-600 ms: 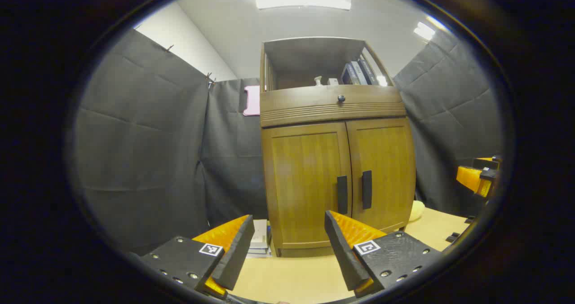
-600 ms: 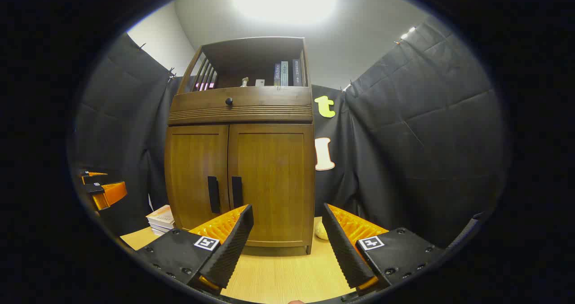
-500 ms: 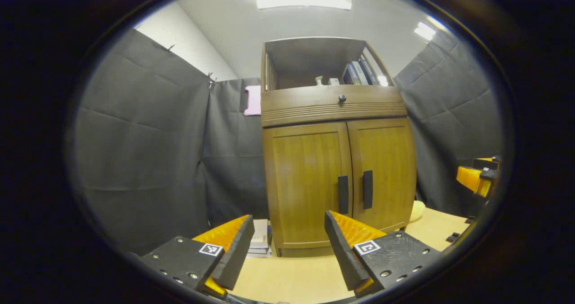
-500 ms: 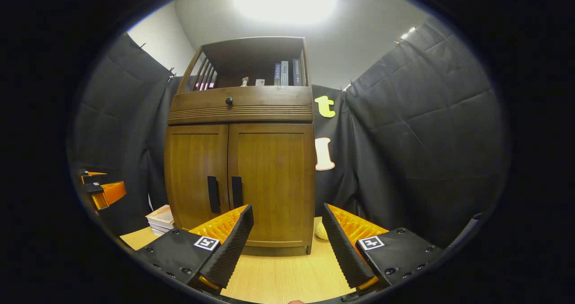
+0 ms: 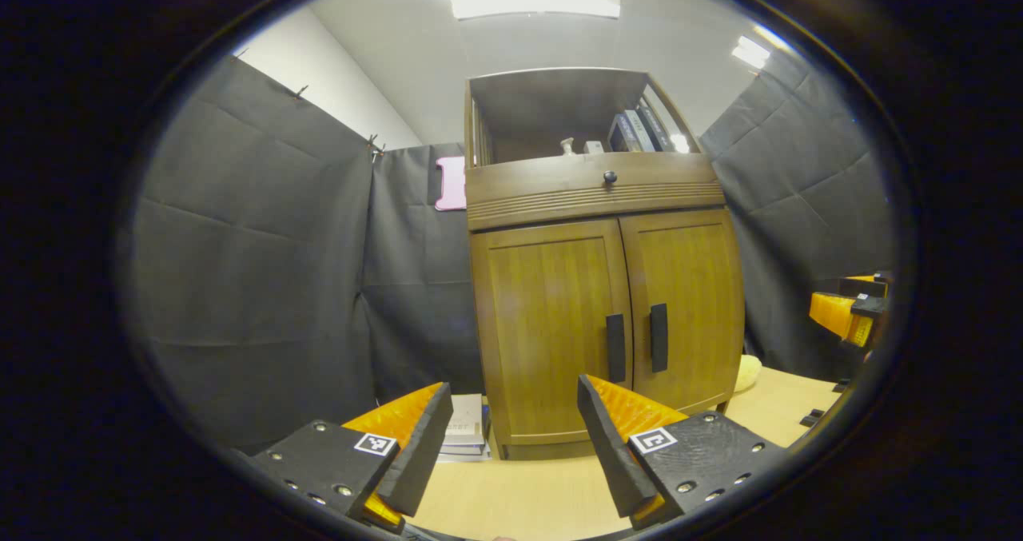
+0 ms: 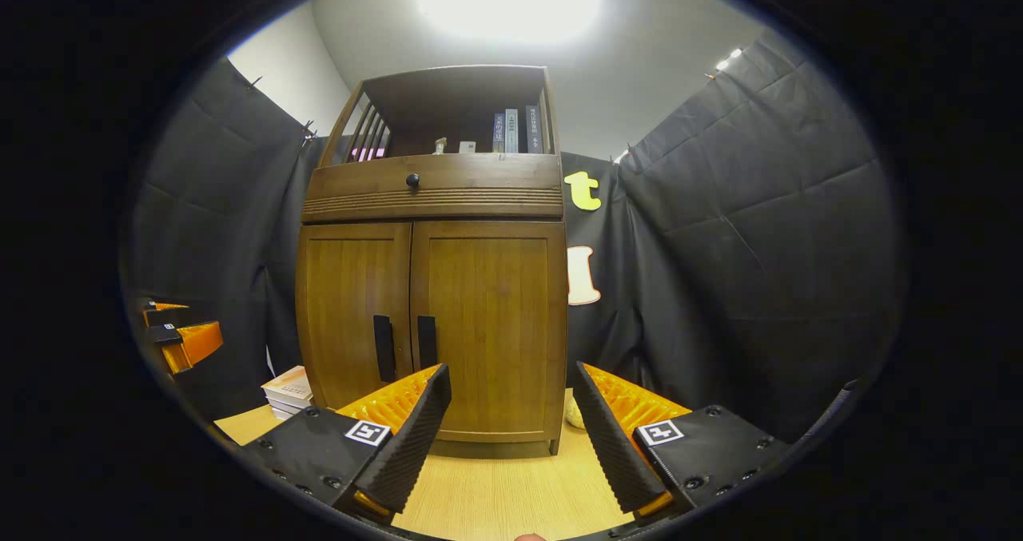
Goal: Open the right door of the double-door shoe cabinet with the right hand, and open the left door with the left hand.
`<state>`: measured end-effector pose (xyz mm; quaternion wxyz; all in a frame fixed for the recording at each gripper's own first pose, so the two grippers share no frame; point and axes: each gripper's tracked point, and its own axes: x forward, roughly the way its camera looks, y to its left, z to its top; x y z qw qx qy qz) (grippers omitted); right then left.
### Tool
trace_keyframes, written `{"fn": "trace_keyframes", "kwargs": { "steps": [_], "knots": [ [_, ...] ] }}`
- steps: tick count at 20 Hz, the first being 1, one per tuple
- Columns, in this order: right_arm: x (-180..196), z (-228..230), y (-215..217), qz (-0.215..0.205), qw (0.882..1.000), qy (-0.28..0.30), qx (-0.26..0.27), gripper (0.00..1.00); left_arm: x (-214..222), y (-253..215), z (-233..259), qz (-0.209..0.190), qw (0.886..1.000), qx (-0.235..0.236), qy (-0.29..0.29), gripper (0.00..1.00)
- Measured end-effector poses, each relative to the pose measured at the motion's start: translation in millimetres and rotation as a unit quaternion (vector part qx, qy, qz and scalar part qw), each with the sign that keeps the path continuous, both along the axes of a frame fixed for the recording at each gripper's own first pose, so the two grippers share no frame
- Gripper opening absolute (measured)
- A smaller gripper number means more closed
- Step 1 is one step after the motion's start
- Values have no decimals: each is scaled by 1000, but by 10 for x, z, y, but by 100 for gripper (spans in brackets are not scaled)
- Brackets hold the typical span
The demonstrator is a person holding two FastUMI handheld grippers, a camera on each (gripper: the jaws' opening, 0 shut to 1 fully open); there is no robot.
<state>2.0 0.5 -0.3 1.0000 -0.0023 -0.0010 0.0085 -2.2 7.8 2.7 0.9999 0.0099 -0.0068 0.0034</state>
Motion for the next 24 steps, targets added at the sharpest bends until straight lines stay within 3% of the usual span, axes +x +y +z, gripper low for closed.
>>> {"fn": "trace_keyframes", "kwargs": {
  "steps": [9,12,24],
  "knots": [
    [231,-100,119,20,1000,15,3,96,-69,110,89,10,1000,7,-13,88],
    [394,-122,218,27,1000,15,6,94,-128,189,90,21,1000,11,-14,92],
    [1112,-77,698,63,998,2,3,96,-399,610,88,79,997,21,-10,89]
  ]
}}
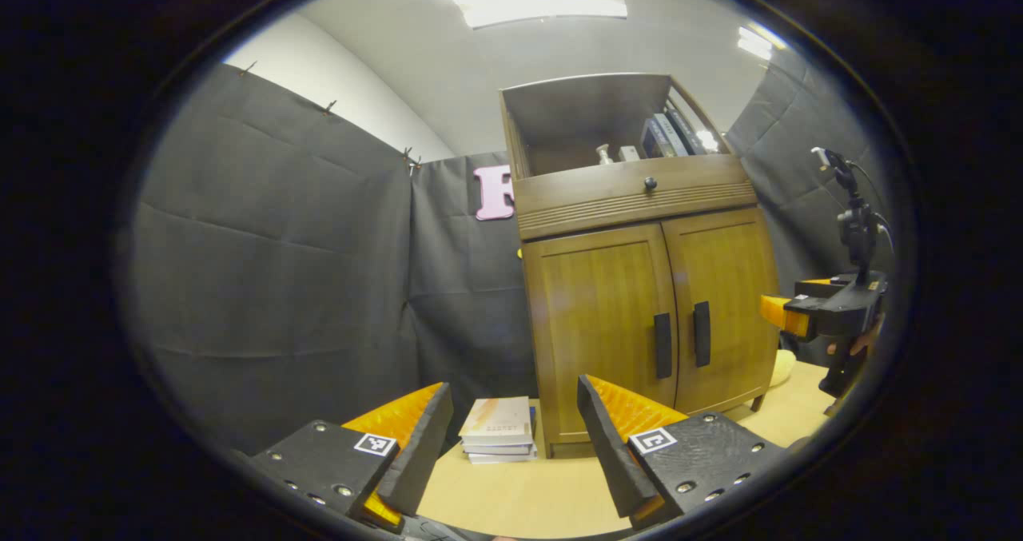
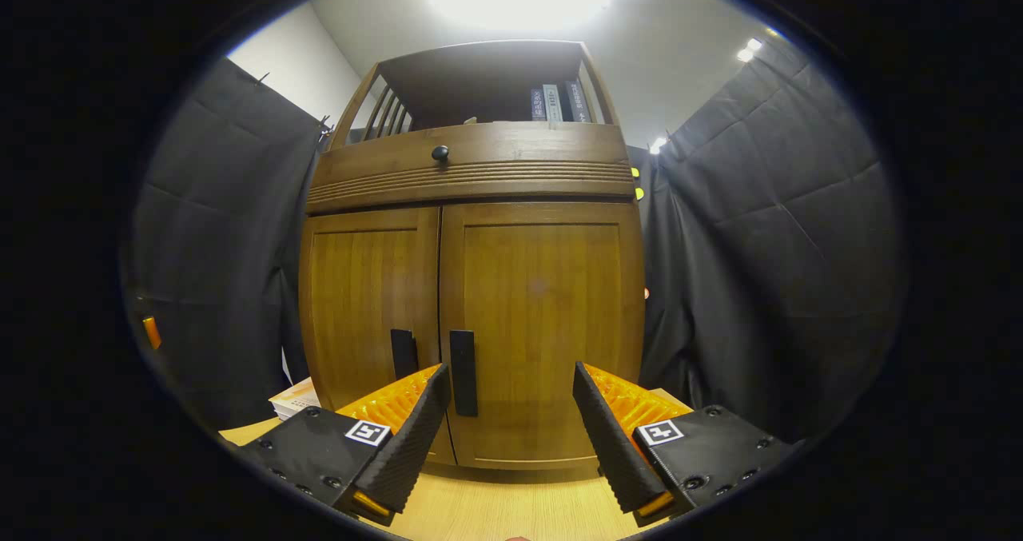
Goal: Open the right door of the double-door shoe cabinet with the right hand, and open the left door with the left hand.
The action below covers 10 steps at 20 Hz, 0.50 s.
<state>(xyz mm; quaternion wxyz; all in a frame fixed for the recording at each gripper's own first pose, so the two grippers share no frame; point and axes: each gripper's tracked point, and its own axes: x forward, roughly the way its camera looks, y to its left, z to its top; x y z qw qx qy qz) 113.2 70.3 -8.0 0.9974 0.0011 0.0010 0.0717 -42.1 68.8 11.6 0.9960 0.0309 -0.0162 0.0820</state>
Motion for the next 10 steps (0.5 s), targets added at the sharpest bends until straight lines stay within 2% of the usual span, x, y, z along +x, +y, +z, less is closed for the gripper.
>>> {"fn": "trace_keyframes", "kwargs": {
  "steps": [4,6,10],
  "knots": [
    [261,-30,112,2,1000,1,-2,94,-66,187,-45,19,1000,-1,4,88],
    [430,-58,195,4,1000,3,0,96,-109,257,-75,29,1000,1,7,88],
    [695,-267,304,5,1000,21,3,94,-162,393,-84,45,999,4,13,91]
  ]
}}
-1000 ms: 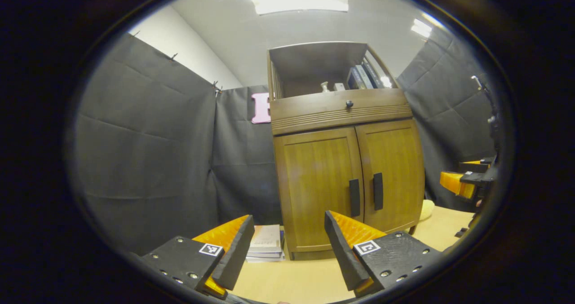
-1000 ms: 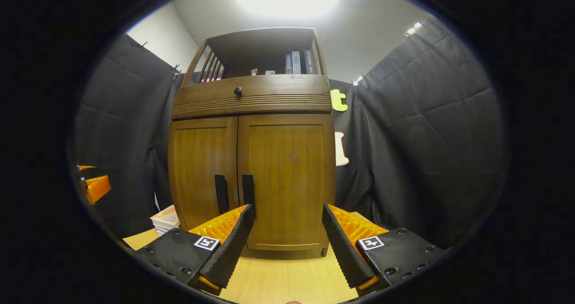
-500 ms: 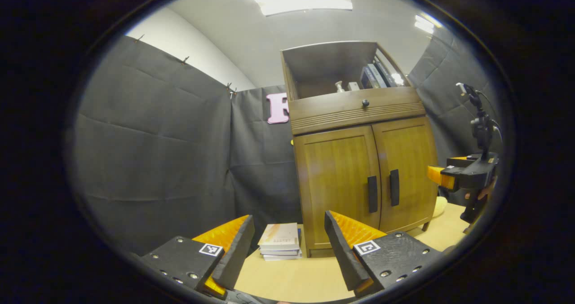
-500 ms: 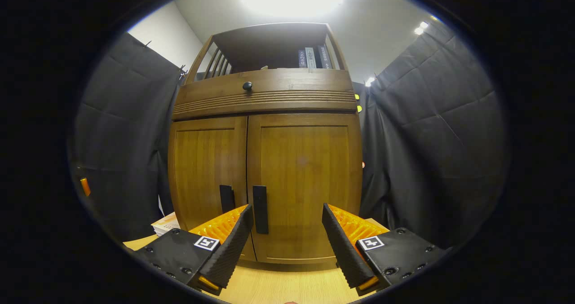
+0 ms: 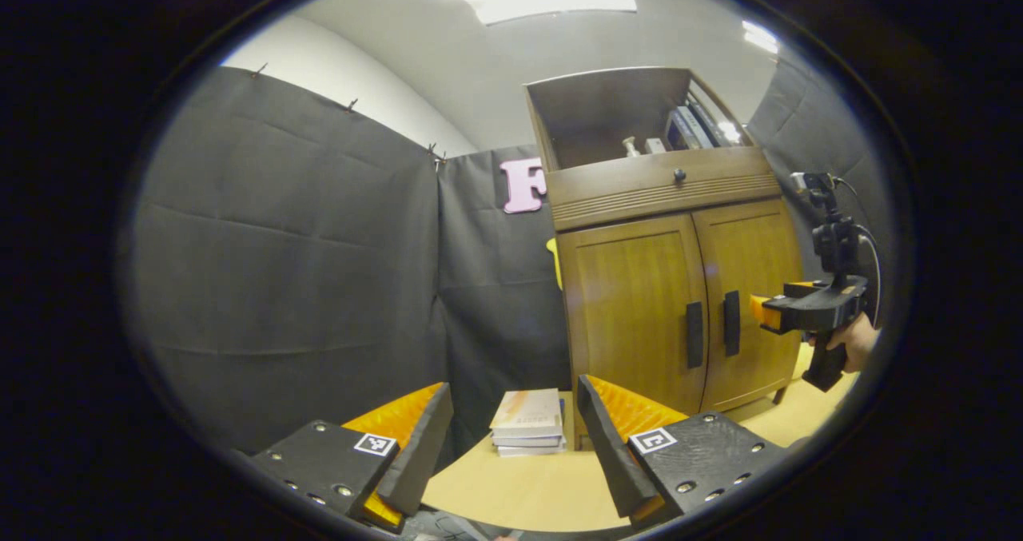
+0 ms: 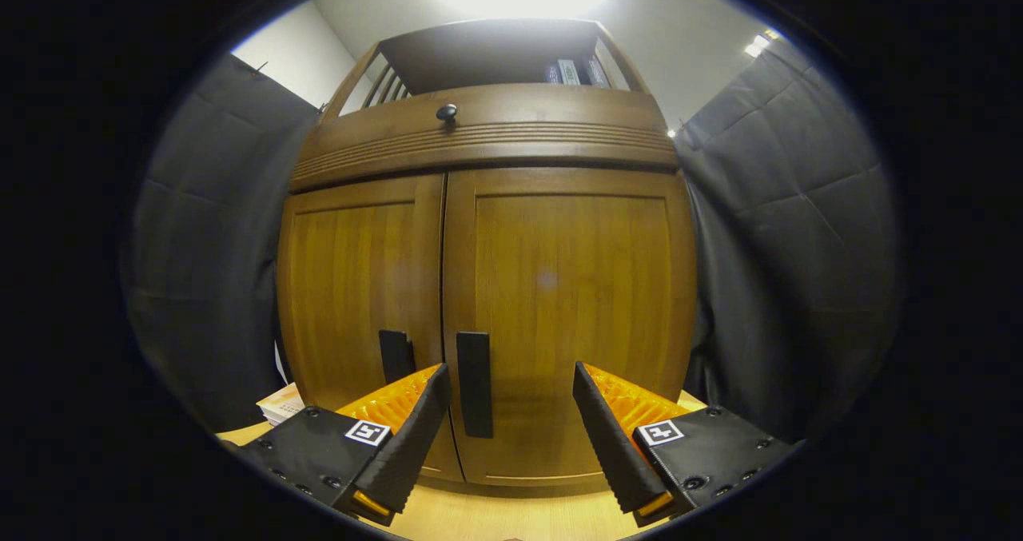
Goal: Open the right door of the double-door shoe cabinet with the right hand, and open the left door with the left hand.
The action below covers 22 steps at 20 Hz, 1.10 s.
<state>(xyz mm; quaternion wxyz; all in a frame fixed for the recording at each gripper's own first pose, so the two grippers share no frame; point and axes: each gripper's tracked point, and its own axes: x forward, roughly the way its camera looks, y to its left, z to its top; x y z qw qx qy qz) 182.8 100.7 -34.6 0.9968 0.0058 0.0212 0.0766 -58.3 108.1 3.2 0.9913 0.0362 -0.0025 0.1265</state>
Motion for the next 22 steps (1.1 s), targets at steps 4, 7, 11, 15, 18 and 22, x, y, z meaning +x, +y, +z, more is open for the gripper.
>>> {"fn": "trace_keyframes", "kwargs": {
  "steps": [4,7,11,15,18,22],
  "knots": [
    [203,-154,102,3,1000,17,10,94,-119,172,-5,18,1000,9,2,92],
    [395,-196,242,12,1000,24,13,97,-175,280,-9,33,999,16,6,92],
    [584,-345,387,18,999,46,12,87,-252,399,13,48,999,21,8,92],
    [710,-493,460,21,997,72,6,57,-333,471,35,56,998,23,7,90],
    [791,-535,457,17,997,73,1,32,-373,489,30,56,998,22,7,90],
    [666,-507,415,34,996,85,7,20,-355,441,48,45,999,19,1,92]
  ]
}}
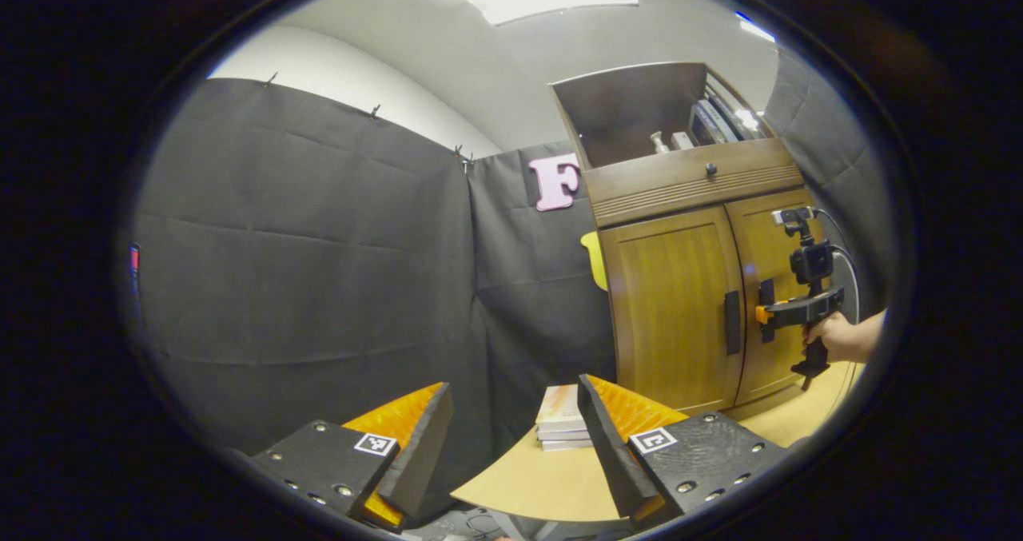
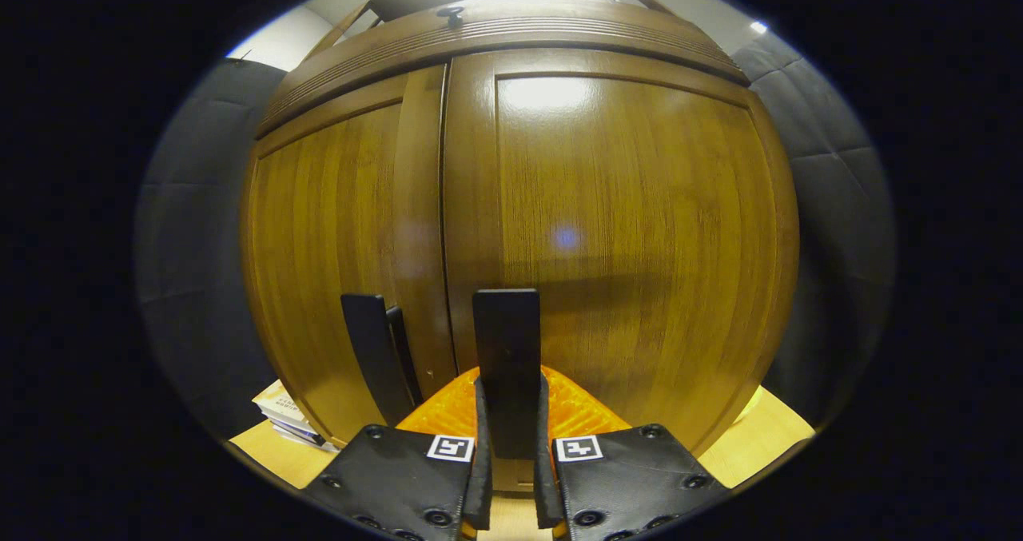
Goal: Open the right door of the double-door shoe cabinet with the right hand, and open the left door with the left hand.
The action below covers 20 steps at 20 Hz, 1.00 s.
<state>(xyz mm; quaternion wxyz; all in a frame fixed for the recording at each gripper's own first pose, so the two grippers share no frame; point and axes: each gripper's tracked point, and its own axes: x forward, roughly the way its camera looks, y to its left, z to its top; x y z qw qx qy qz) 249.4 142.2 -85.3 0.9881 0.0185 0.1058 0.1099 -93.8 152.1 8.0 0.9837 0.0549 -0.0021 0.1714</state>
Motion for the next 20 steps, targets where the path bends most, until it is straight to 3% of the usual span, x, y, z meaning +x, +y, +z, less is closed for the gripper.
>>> {"fn": "trace_keyframes", "kwargs": {
  "steps": [1,2,3,6,20],
  "knots": [
    [-50,20,-13,6,1000,2,0,23,20,-36,11,-5,1000,-1,-2,92],
    [-90,42,-36,12,1000,0,0,20,25,-69,9,-9,1000,-1,-4,92],
    [-155,63,-63,16,1000,-2,1,23,38,-104,29,-14,1000,-1,-6,92],
    [-373,54,-120,24,1000,0,5,20,69,-236,18,-30,1000,-6,-9,92],
    [-1148,92,-655,48,999,10,10,23,507,-912,80,-121,992,-21,-24,92]
  ]
}}
